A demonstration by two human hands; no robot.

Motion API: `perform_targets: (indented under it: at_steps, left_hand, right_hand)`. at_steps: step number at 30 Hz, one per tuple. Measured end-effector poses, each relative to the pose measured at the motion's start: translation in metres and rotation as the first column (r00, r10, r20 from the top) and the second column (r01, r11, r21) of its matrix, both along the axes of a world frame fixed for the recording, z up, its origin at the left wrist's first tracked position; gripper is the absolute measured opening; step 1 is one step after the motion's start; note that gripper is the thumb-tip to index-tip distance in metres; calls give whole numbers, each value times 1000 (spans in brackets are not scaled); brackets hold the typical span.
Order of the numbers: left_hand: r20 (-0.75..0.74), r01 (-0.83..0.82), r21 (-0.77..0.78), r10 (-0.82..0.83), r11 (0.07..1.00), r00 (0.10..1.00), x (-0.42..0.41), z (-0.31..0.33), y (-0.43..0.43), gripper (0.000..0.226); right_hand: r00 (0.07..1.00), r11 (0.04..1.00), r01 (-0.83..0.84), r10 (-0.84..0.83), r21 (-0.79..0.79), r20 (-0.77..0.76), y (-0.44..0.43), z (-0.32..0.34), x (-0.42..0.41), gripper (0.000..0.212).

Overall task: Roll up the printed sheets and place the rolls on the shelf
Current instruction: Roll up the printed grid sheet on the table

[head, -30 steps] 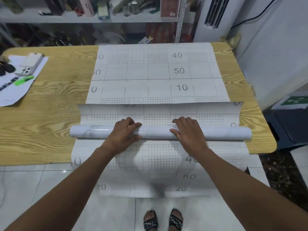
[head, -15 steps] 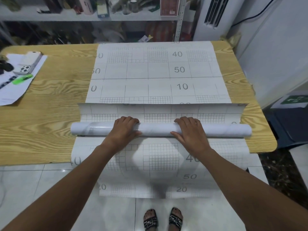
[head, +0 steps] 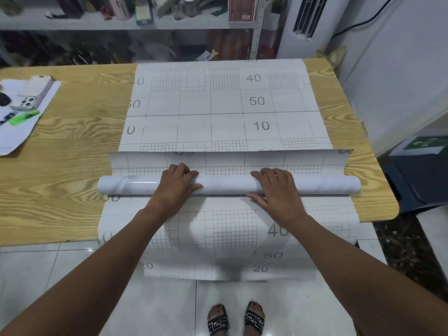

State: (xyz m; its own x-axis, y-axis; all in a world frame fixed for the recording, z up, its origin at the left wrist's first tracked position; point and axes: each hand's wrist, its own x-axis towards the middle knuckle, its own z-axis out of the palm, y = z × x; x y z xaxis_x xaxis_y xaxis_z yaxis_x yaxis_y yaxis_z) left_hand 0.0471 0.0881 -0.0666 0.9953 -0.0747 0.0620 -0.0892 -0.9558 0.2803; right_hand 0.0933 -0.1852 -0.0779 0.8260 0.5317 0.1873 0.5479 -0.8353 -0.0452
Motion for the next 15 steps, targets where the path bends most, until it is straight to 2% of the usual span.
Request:
perform_targets:
  at_steps: [7,15]
  left_hand:
    - [-16,-90,-6,90,996,996,6,0,-4,37]
    - [-8,-133,-63,133,989,991,9,-2,-5,33]
  right_hand:
    - [998,999,26,-24,29,-60,4,0,6,59]
    - [1000,1000,10,-9,28,-23,7,-1,10,52]
